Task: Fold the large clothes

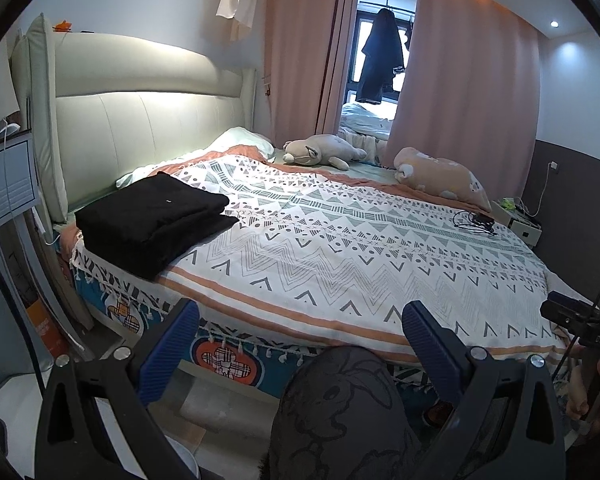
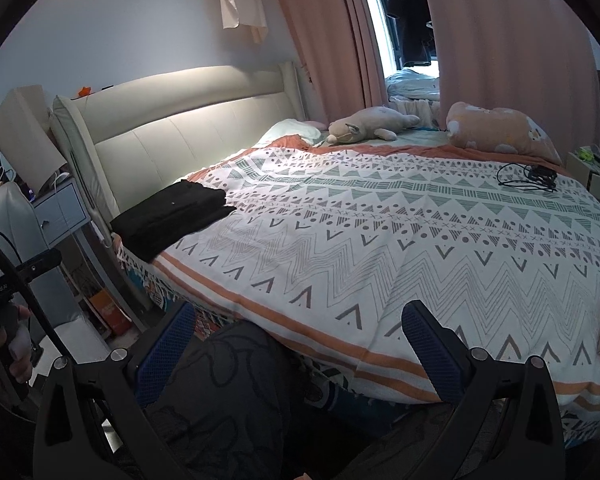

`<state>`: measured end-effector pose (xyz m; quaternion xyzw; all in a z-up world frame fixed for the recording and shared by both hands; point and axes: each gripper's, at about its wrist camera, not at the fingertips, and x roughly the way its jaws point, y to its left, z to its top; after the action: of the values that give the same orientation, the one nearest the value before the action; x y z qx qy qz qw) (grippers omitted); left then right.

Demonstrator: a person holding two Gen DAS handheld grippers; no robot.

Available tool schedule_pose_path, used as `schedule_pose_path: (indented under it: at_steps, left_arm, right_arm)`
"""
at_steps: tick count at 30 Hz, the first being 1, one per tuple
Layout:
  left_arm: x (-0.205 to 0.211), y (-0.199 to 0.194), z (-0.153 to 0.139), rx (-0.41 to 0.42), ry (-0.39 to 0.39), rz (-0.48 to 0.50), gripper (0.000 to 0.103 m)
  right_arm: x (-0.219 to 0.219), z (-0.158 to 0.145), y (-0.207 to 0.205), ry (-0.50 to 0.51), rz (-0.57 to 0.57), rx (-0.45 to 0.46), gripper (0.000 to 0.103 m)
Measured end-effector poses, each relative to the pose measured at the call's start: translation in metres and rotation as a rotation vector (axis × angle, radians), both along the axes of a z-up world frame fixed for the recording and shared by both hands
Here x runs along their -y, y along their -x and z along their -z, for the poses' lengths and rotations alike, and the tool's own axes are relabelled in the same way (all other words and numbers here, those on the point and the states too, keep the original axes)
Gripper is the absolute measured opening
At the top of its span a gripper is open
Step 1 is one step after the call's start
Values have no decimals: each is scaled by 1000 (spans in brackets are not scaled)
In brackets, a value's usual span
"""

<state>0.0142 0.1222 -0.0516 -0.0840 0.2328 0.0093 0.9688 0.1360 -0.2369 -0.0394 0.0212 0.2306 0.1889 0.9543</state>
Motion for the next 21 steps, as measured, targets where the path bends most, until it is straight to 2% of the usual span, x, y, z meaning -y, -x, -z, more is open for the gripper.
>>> schedule_pose_path:
  at_steps: [8,21]
  left_arm:
    - [-4,0,9,-14,11,-25,103]
    - [-7,5,5,9,2,-31,103]
  right_arm:
    - [4,3,2,19,44,6,103]
    - [-5,4,8,29,32,14,103]
